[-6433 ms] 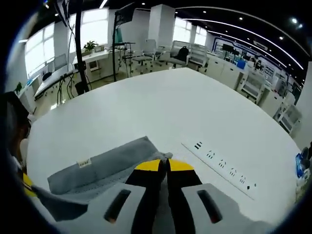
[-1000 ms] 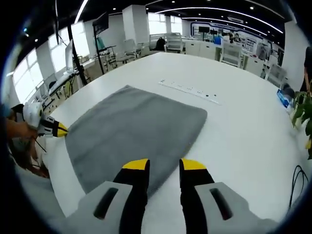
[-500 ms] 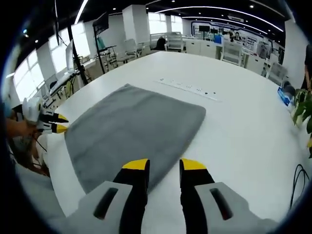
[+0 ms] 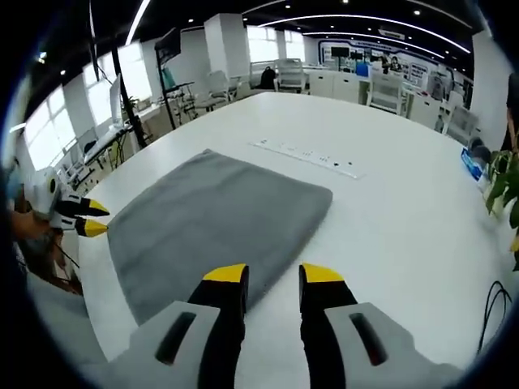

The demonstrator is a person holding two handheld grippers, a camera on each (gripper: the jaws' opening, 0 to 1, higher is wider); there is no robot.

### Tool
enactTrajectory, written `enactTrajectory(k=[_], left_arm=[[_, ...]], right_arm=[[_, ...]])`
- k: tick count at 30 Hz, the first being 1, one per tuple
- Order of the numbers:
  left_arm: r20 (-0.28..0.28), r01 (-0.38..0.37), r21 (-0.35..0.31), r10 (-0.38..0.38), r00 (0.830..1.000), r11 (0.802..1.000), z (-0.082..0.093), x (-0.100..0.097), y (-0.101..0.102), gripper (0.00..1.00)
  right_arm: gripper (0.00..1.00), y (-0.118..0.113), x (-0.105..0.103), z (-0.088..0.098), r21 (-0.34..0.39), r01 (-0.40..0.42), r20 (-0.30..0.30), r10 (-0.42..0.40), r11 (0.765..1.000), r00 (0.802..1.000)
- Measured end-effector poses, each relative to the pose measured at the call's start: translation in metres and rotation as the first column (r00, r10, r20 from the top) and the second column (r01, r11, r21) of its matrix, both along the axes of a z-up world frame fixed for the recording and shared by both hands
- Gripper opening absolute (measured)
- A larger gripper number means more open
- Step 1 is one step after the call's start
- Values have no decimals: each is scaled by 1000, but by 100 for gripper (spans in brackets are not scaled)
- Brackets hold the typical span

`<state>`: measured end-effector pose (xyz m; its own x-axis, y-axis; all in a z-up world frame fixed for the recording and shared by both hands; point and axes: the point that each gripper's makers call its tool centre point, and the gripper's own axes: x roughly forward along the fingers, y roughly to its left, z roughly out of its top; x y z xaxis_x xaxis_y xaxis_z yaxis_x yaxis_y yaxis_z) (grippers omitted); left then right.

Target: Fold the towel on the table until its edges align and the towel forms a compact rectangular stack.

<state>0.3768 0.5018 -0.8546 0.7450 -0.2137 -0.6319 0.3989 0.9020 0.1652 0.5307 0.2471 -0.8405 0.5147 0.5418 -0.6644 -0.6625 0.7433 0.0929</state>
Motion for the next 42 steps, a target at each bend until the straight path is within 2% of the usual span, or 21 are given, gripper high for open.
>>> enactTrajectory(k=[7,12,15,24,31,37,42], left_arm=[[16,-9,-32,10,1000,999,7,-4,-28,19],[25,-17,-47,18,1000,999,12,-8,-44,19],[23,-15,-49,16,1000,999,11,-6,-48,19],[28,-13,-62,15,999,998,12,-10,-81,19],[42,12,-65,-10,999,998,18,-10,-105,19],[57,37,-68,-33,998,997,24,-8,-123,20],[54,52,-76,-48,997,996,21,-5,-127,20]], right_arm=[[24,-9,8,0,18,-9,7,9,1000,1000],[24,-11,5,3,30,-17,6,17,999,1000],[24,-15,3,7,36,-21,10,21,999,1000],[23,-21,3,10,55,-42,9,42,998,999],[24,-25,5,12,51,-57,14,56,997,998],[24,-25,14,11,50,-66,17,65,997,998],[25,-27,21,8,50,-68,16,68,996,998]])
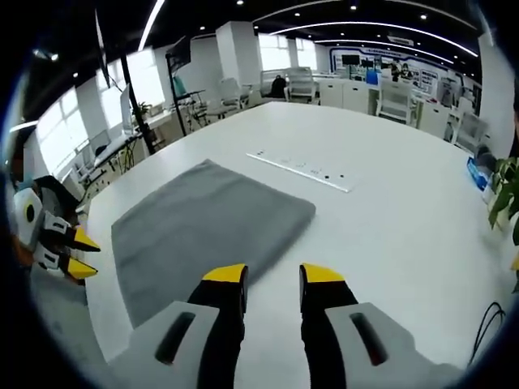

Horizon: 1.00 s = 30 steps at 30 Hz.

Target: Fold the towel on the table until its edges align and the towel forms a compact rectangular stack.

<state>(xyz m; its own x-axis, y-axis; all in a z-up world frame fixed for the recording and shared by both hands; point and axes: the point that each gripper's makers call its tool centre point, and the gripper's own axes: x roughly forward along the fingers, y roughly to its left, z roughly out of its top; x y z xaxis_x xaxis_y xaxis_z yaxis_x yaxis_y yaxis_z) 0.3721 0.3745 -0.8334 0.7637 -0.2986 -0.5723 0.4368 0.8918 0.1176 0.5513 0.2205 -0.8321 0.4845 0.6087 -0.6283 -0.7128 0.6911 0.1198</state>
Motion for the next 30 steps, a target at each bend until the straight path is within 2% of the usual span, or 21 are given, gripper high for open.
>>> enactTrajectory(k=[10,12,19,30], left_arm=[[-26,46,-33,-47,999,998,-11,-4,-29,21],[-29,61,-25,-62,998,998,-18,-4,-36,21],[-44,68,-40,-69,997,997,-22,-3,-52,20],[-98,143,-58,-149,984,988,-40,-14,-88,20]], right_arm=[[24,-2,9,-9,-2,0,-17,0,1000,1000],[24,-1,9,-10,7,6,-25,-5,1000,1000],[24,2,10,-15,18,-5,-34,6,1000,999],[24,3,11,-24,23,-10,-46,11,1000,999]])
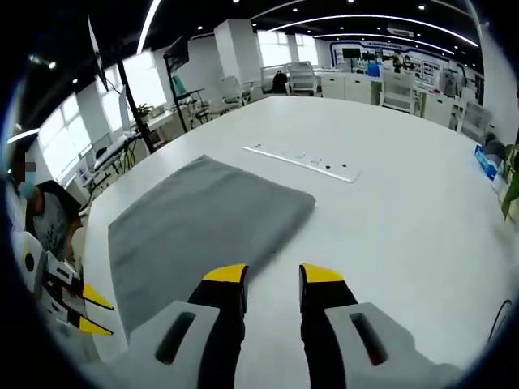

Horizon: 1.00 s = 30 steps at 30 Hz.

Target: Fold the towel on the table until its edges align and the towel forms a compact rectangular stack.

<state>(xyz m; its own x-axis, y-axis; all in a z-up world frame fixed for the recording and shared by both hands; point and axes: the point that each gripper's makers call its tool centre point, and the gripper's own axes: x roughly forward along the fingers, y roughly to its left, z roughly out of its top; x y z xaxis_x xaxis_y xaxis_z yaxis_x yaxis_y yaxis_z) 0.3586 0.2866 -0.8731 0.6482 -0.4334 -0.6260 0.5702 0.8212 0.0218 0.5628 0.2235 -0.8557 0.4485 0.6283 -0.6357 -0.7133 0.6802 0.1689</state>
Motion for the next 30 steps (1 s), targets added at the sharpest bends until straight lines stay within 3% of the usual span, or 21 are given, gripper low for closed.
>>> enactTrajectory(k=[3,7,9,18,21,30], left_arm=[[-12,25,9,-24,1000,1000,-8,-1,-7,20],[-25,41,11,-41,999,999,-14,-1,-14,21],[-37,87,37,-86,996,996,-20,-2,-18,21],[-66,105,77,-100,993,991,-33,1,-20,21],[-100,87,75,-79,992,993,-40,-1,-18,21],[-119,49,51,-43,992,997,-42,2,-20,16]], right_arm=[[24,1,3,-1,33,26,-20,-25,999,999],[24,1,2,1,25,30,-15,-29,999,999],[24,3,5,4,32,32,-10,-31,999,999],[25,9,14,6,50,41,0,-41,998,999],[25,8,16,3,47,49,-7,-48,998,999],[25,13,23,-7,11,26,-9,-26,1000,1000]])
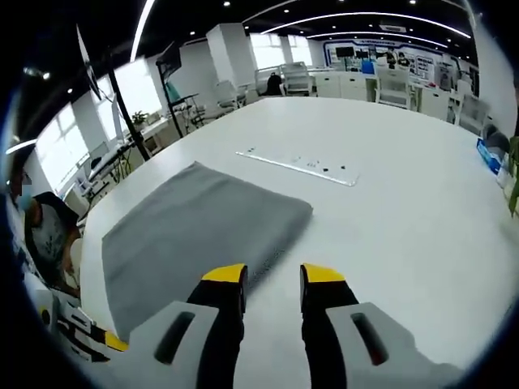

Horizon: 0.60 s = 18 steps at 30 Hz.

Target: Fold the towel on the table until its edges align and the towel forms a compact rectangular stack.

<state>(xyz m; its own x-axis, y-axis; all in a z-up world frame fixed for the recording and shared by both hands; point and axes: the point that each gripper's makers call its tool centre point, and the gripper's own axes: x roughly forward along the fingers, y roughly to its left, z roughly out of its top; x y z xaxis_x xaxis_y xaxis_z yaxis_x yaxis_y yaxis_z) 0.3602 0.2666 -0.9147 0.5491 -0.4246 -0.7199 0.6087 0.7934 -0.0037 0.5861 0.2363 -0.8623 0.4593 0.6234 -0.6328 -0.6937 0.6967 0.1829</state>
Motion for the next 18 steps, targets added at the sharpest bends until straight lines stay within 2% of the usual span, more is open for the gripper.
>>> enactTrajectory(k=[3,4,10,14,18], left_arm=[[7,-8,1,8,1000,1000,0,1,3,10],[1,-18,-10,18,1000,1000,0,2,3,10],[16,-34,-31,35,999,999,0,2,4,8],[10,-40,-37,40,999,999,0,2,4,7],[7,-30,-42,31,1000,999,1,2,5,7]], right_arm=[[25,4,10,-5,3,6,-5,-6,1000,1000],[25,5,22,-11,4,10,-7,-10,1000,1000],[25,11,22,-18,3,16,-9,-16,1000,1000],[24,17,35,-24,-9,17,-8,-17,1000,1000],[24,20,38,-20,0,38,-13,-38,999,999]])
